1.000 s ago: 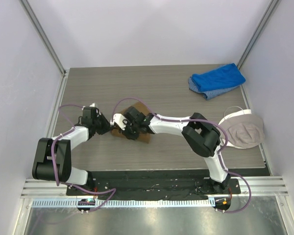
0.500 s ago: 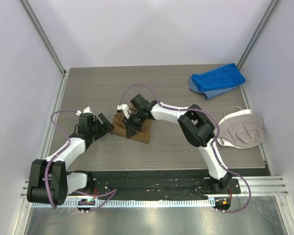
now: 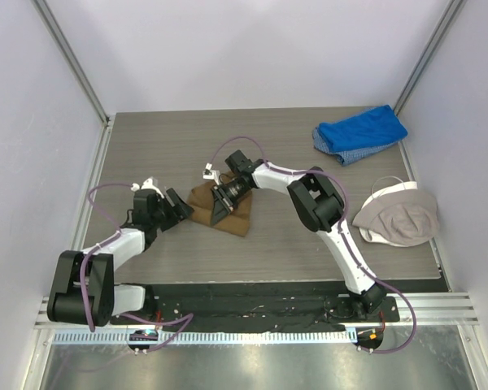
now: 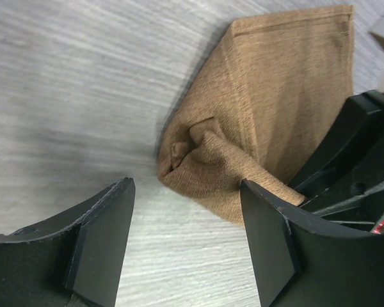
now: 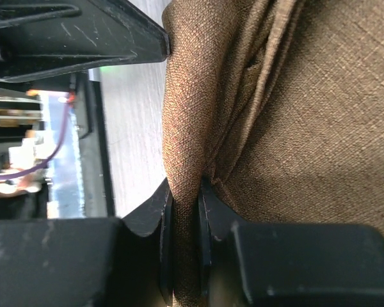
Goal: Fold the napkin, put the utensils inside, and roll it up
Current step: Roll the napkin with the utensil
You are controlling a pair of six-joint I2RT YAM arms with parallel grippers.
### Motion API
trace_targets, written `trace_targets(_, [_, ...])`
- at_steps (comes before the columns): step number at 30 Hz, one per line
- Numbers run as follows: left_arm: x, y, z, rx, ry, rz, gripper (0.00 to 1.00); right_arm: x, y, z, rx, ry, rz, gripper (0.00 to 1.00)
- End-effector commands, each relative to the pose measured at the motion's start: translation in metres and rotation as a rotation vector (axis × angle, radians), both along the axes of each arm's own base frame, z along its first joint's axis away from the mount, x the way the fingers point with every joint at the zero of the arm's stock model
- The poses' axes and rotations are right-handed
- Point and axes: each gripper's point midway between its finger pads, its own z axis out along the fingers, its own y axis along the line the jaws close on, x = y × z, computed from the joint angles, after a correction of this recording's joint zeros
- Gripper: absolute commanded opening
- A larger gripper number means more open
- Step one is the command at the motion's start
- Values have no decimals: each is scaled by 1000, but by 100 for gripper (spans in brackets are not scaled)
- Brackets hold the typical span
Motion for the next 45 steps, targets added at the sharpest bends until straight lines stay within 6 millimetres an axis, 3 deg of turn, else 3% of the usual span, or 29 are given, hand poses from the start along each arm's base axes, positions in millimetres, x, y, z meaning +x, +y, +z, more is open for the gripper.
trace_targets(1, [24,-4,18,5,-108,-33,71,-1,-17,-46,-102,94,-37,11])
trace_targets(12, [37,-12,4,-16,-106,-65,57,1,-26,-64,-122,158,-51,13])
trace_targets(18, [36,-15,2,-21,-95,-84,35,7,-24,-60,-141,132,-71,18])
trace_targets(19, [36,-15,3,-21,-92,-87,25,9,-24,-57,-141,122,-75,20])
trace_targets(22, [32,-15,-1,-20,-67,-93,10,18,-22,-38,-145,63,-100,32])
trace_targets(23, [31,-16,-1,-23,-64,-96,7,23,-20,-21,-133,23,-109,40])
trace_targets(25, [29,-16,-3,-26,-45,-91,0,32,-20,-6,-136,-42,-131,45])
trace_targets(26, [28,-16,-3,-27,-39,-92,0,37,-19,12,-120,-83,-141,50])
trace_targets(28, [25,-15,-5,-28,-20,-88,0,45,-20,26,-132,-154,-167,54])
trace_targets(29, [25,-15,-4,-28,-17,-88,0,49,-20,46,-114,-204,-178,56])
trace_targets(32, [21,-14,-4,-24,22,-83,0,59,-23,59,-136,-338,-223,63])
trace_targets(33, [22,-13,-2,-19,25,-77,0,56,-19,78,-114,-408,-224,65])
trace_targets(35, [19,-12,-3,-16,64,-62,0,60,-23,74,-159,-568,-241,67])
trace_targets(36, [19,-12,-3,-17,77,-58,0,60,-24,90,-156,-659,-260,67])
trace_targets(37, [20,-11,-1,-20,88,-51,0,55,-21,77,-191,-776,-262,68])
trace_targets(38, [16,-11,-5,-18,123,-48,0,54,-20,77,-203,-853,-272,69])
trace_targets(39, [19,-11,-2,-17,131,-50,0,58,-10,90,-156,-962,-303,70])
trace_targets(40, [16,-11,-4,-15,153,-47,0,36,-9,81,-163,-1012,-274,73])
trace_targets(41, [13,-11,-7,-14,182,-46,0,38,-13,80,-205,-1113,-280,73])
trace_targets(42, [15,-11,-4,-15,182,-47,0,43,-6,90,-176,-1195,-327,74])
trace_targets(43, [15,-11,-4,-17,189,-45,0,28,-3,80,-190,-1227,-298,75])
trace_targets(45, [14,-11,-5,-17,202,-46,0,28,-2,78,-212,-1308,-296,75])
